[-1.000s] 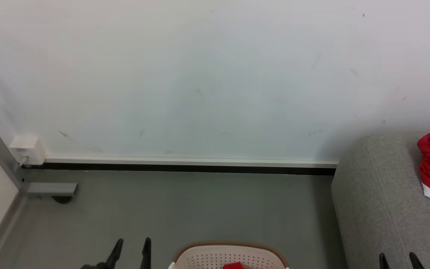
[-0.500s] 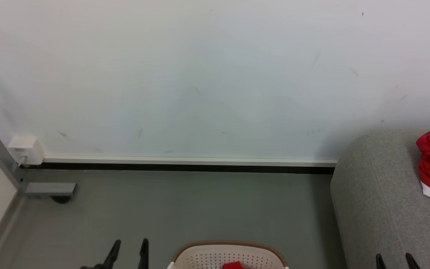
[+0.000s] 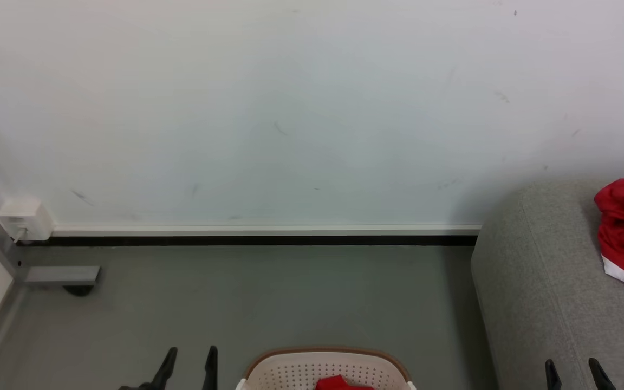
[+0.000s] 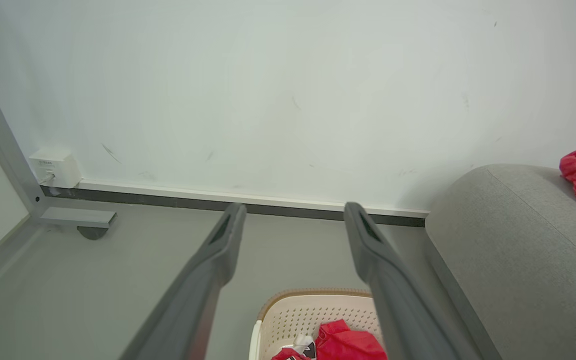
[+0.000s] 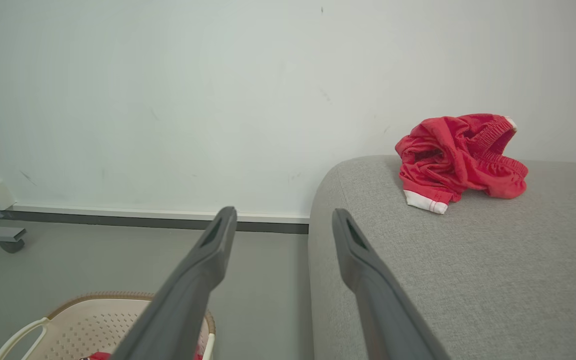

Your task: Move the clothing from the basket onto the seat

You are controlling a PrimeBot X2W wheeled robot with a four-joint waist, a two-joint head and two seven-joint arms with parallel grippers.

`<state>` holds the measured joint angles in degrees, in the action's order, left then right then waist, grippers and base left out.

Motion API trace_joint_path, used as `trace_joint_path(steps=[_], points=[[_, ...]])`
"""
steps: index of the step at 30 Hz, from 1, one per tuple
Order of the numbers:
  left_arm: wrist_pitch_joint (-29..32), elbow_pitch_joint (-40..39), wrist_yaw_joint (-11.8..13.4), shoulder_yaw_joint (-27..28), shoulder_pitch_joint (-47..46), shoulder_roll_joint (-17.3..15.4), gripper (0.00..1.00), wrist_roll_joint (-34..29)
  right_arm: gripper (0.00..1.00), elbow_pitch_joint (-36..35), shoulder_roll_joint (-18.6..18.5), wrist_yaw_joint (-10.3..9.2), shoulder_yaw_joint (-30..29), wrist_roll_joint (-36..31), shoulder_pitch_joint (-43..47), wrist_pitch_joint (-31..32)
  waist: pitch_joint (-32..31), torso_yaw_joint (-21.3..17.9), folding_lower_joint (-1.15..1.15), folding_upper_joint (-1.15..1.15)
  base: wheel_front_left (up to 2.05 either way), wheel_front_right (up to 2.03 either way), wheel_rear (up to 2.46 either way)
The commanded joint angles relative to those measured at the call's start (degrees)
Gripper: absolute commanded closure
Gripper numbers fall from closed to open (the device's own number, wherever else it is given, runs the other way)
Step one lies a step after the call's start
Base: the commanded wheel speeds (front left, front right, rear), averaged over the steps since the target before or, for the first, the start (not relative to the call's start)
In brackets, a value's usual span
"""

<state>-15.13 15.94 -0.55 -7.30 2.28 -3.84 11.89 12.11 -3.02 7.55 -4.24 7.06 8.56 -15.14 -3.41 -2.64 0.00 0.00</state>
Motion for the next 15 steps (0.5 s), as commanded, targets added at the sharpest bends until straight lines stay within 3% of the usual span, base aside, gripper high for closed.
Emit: trace_joint_path(steps=[1, 15], points=[[-0.03, -0.08, -0.18, 0.16, -0.19, 0.18, 0.00, -0.59, 0.00, -0.44, 0.12, -0.13, -0.20, 0.32, -0.51, 0.00, 0.25, -0.44, 0.00, 0.00, 0.00, 0.00, 0.00], [-0.01, 4.90, -2.15, -4.34, -6.23, 0.56, 0.00, -3.12, 0.00, -4.25, -1.64, -0.13, -0.47, 0.79, -3.34, 0.01, 4.49, -6.95, 0.00, 0.00, 0.00, 0.00, 0.00]])
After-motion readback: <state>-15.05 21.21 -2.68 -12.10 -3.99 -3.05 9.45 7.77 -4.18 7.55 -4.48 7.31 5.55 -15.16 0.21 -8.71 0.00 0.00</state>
